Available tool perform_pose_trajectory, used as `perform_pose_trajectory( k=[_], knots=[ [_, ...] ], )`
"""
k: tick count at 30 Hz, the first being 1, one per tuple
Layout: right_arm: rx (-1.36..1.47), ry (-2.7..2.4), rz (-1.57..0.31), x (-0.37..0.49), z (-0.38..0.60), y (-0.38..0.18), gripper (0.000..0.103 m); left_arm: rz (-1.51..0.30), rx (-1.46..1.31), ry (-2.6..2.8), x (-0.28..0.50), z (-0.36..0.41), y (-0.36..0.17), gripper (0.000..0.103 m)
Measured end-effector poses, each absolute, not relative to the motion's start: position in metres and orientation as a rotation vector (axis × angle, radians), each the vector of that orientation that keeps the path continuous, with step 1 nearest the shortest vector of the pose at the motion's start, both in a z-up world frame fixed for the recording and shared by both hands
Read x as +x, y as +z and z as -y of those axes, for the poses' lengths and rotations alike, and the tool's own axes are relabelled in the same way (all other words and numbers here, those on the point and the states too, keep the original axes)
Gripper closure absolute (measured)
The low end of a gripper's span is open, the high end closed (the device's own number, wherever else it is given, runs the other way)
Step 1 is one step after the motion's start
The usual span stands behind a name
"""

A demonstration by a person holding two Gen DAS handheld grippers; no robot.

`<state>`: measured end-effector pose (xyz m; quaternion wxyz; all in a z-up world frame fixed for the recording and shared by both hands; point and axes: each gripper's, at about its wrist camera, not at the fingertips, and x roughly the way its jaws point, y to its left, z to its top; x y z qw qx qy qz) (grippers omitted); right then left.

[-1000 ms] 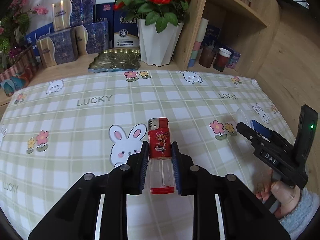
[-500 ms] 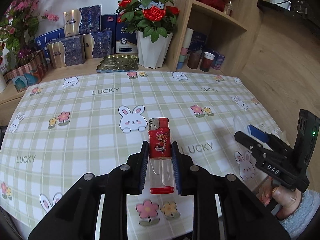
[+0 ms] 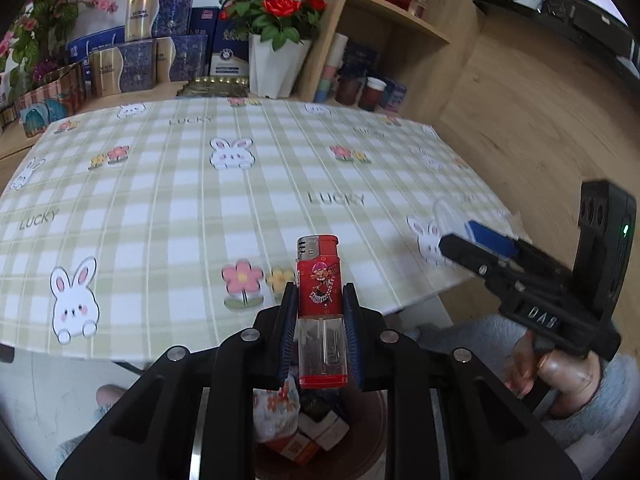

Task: Collect trash
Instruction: 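Carry the lighter over the bin and open the left gripper while the right holds the lid, then lower the clear lid into the bin and open the right gripper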

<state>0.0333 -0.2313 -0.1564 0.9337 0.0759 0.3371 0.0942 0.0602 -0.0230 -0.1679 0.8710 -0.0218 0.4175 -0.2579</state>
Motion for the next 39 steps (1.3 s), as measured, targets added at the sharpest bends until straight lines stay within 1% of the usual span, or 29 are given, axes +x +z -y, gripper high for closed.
perform_pose_trajectory(
  k=[5, 9, 13, 19, 23, 30, 31, 32, 34, 35, 37, 38, 39],
  knots=[
    [0.166, 0.204, -0.713, 0.009, 0.226, -0.169, 0.036, -0.914, 0.023, -0.561, 0.032, 0.023, -0.197, 0.081],
    [0.175, 0.211, -0.740, 0.002, 0.226, -0.179, 0.036, -0.963, 0.018, -0.562, 0.022, 0.020, -0.220, 0.081],
    [0.194, 0.214, -0.755, 0.003, 0.228, -0.185, 0.036, -1.024, 0.011, -0.570, 0.025, 0.023, -0.241, 0.081],
    [0.212, 0.216, -0.781, 0.010, 0.229, -0.196, 0.036, -1.161, 0.065, -0.646, 0.030, 0.049, -0.282, 0.080],
    [0.208, 0.220, -0.799, 0.012, 0.229, -0.203, 0.036, -1.241, 0.052, -0.671, 0.036, 0.059, -0.308, 0.081],
    [0.236, 0.202, -0.831, 0.014, 0.238, -0.215, 0.036, -1.337, 0.037, -0.687, 0.041, 0.063, -0.337, 0.080],
    [0.242, 0.201, -0.835, 0.015, 0.239, -0.216, 0.036, -1.347, 0.037, -0.690, 0.042, 0.063, -0.339, 0.079],
    [0.246, 0.201, -0.840, 0.016, 0.240, -0.218, 0.036, -1.355, 0.038, -0.693, 0.042, 0.063, -0.341, 0.077],
    [0.249, 0.205, -0.847, 0.017, 0.238, -0.220, 0.036, -1.345, 0.043, -0.690, 0.041, 0.064, -0.340, 0.061],
    [0.245, 0.208, -0.849, 0.018, 0.236, -0.220, 0.036, -1.337, 0.042, -0.689, 0.042, 0.064, -0.338, 0.057],
    [0.234, 0.212, -0.851, 0.019, 0.234, -0.220, 0.036, -1.299, 0.041, -0.674, 0.041, 0.060, -0.329, 0.044],
    [0.229, 0.215, -0.854, 0.020, 0.232, -0.221, 0.036, -1.281, 0.043, -0.666, 0.041, 0.060, -0.324, 0.041],
    [0.227, 0.216, -0.856, 0.020, 0.231, -0.221, 0.036, -1.248, 0.040, -0.659, 0.040, 0.057, -0.316, 0.033]
  ],
)
